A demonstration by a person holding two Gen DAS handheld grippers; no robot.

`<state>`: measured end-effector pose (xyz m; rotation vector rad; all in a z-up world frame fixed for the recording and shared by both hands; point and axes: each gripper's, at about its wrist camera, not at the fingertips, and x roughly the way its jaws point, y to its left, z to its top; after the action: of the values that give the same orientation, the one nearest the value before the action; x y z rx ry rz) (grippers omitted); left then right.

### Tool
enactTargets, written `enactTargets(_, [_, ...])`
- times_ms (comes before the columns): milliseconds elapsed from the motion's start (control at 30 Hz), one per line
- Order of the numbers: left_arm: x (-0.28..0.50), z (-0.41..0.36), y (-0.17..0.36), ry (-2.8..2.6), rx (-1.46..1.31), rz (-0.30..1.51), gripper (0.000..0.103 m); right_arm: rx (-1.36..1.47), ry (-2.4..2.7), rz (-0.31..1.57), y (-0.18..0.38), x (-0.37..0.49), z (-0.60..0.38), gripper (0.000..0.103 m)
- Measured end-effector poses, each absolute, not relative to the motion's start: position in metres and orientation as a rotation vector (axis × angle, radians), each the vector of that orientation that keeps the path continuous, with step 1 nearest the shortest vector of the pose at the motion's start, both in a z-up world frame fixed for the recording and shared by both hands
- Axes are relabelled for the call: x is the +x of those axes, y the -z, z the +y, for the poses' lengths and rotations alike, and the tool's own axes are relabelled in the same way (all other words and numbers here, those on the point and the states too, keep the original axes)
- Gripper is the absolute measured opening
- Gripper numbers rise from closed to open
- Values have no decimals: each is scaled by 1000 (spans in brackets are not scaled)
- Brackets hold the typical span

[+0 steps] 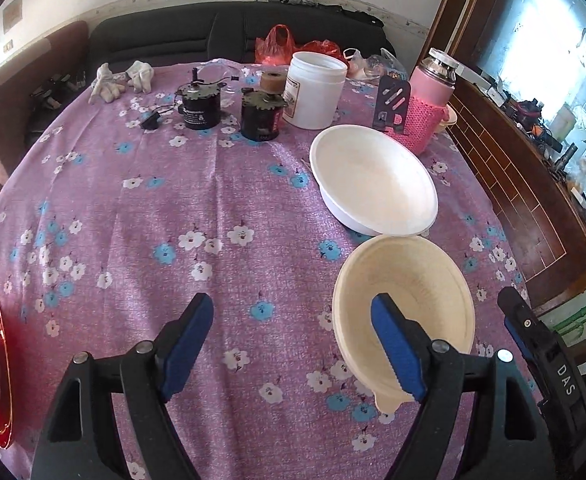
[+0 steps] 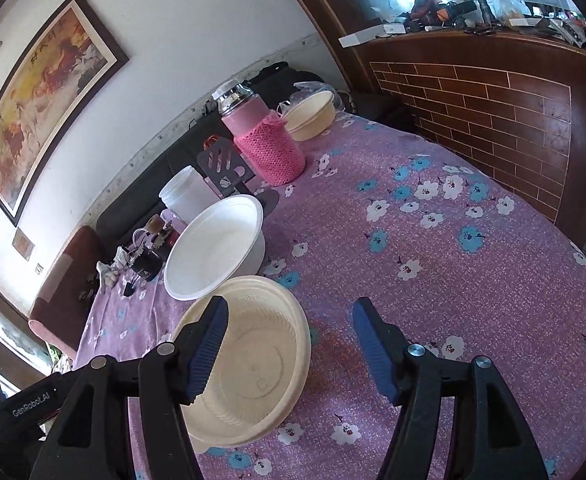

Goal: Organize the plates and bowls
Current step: 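Close both grippers on the rim of the beige plastic bowl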

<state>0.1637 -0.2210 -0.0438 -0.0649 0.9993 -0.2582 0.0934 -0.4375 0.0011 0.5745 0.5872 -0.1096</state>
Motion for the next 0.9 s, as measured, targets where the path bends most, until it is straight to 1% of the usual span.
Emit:
enactTargets(233, [186, -231, 58, 295, -115, 1064, 80, 632, 64, 612, 15, 102, -444, 69])
enactTargets(533, [196, -239, 79, 401, -189, 1164, 80, 701, 6, 645, 27, 109, -446, 69])
enactTargets(900, [195, -249, 91, 422, -178, 1180, 80, 712, 3, 704, 37, 116, -442, 69])
